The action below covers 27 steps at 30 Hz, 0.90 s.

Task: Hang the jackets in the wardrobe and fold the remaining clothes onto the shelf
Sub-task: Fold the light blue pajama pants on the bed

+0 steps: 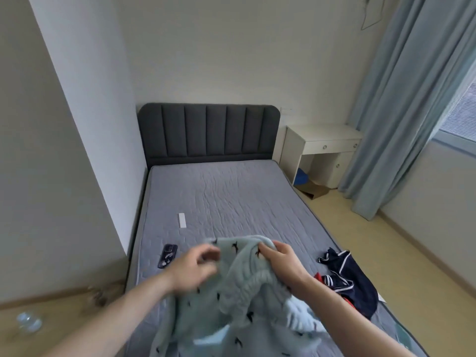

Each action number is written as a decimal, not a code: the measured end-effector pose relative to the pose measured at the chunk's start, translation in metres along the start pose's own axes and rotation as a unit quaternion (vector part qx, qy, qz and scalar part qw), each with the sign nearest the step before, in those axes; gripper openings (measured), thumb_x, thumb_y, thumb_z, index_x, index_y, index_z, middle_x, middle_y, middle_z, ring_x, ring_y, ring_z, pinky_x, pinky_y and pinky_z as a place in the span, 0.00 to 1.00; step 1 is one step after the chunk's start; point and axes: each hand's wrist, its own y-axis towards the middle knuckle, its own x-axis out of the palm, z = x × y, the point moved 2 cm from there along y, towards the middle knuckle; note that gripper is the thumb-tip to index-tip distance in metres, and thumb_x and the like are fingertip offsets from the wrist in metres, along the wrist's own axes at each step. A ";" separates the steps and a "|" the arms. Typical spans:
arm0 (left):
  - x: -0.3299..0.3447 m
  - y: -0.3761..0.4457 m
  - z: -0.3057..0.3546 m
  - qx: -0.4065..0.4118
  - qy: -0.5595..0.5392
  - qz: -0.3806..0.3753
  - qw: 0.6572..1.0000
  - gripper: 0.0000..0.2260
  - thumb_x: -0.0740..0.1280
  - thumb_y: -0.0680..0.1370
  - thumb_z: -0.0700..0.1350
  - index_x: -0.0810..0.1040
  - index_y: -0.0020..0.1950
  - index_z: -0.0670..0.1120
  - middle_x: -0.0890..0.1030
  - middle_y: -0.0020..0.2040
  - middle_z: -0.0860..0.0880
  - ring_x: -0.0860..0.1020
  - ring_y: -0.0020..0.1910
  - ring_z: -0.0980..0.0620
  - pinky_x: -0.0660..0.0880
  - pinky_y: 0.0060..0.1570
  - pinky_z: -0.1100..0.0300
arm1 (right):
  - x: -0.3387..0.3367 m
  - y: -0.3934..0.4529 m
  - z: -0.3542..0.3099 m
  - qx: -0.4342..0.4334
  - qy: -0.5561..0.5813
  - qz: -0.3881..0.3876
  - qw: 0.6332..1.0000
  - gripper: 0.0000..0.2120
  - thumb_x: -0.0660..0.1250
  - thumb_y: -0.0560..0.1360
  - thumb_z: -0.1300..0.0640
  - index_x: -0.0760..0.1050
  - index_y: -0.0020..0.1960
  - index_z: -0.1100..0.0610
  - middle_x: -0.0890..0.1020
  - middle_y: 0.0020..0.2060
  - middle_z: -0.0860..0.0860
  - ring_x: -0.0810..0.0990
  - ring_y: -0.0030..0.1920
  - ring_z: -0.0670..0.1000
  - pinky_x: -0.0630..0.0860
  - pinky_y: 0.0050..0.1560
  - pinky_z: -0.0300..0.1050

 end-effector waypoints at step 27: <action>0.040 0.031 0.092 0.017 -0.196 0.151 0.969 0.08 0.70 0.77 0.43 0.74 0.40 0.47 0.75 0.35 0.51 0.74 0.35 0.55 0.72 0.36 0.59 | 0.039 -0.042 0.081 0.166 -0.086 -0.050 0.981 0.22 0.73 0.64 0.41 0.72 0.55 0.45 0.82 0.51 0.43 0.81 0.50 0.42 0.76 0.43 0.38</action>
